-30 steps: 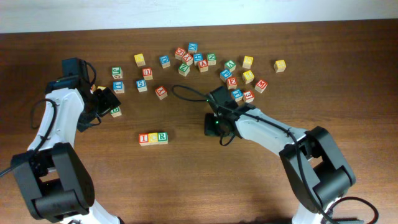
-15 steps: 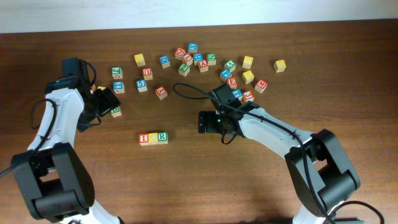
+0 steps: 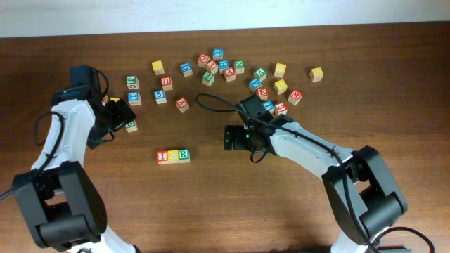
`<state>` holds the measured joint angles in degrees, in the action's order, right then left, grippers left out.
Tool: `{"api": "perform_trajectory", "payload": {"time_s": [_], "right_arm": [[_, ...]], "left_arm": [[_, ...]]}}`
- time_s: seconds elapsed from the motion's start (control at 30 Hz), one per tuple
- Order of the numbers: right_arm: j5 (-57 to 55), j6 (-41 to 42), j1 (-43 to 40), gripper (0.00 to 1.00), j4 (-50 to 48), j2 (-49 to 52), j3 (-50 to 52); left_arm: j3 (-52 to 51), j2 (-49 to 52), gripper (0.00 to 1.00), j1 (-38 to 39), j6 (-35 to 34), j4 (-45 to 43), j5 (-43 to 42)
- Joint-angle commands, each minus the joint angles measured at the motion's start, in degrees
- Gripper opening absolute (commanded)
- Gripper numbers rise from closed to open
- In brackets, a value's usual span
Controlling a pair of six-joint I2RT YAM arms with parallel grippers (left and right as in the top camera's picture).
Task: Spell out ICRA
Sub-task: 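Lift the right gripper away from the I-C-R row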
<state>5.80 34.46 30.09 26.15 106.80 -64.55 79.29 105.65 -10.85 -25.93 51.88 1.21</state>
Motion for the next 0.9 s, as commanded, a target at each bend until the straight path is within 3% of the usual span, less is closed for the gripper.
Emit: {"api": "perform_trajectory", "payload": {"time_s": [0.0, 0.63, 0.67, 0.7, 0.77, 0.87], "right_arm": [[-0.52, 0.26, -0.13, 0.98, -0.15, 0.39, 0.66], [-2.69, 0.26, -0.11, 0.98, -0.17, 0.39, 0.66], [-2.69, 0.26, -0.11, 0.86, -0.17, 0.39, 0.66], [-2.69, 0.26, -0.11, 0.63, -0.20, 0.39, 0.66], [-2.71, 0.26, -0.13, 0.35, -0.20, 0.39, 0.66], [-2.71, 0.26, -0.11, 0.15, -0.22, 0.39, 0.66]], "left_arm": [[0.52, 0.20, 0.99, 0.09, 0.31, 0.07, -0.42], [0.52, 0.20, 0.99, 0.09, 0.31, 0.07, -0.42], [0.52, 0.20, 0.99, 0.09, 0.31, 0.07, -0.42], [0.52, 0.20, 0.99, 0.09, 0.31, 0.07, -0.42], [0.52, 0.20, 0.99, 0.09, 0.31, 0.07, -0.42], [0.52, 0.20, 0.99, 0.09, 0.31, 0.07, -0.42]]}}
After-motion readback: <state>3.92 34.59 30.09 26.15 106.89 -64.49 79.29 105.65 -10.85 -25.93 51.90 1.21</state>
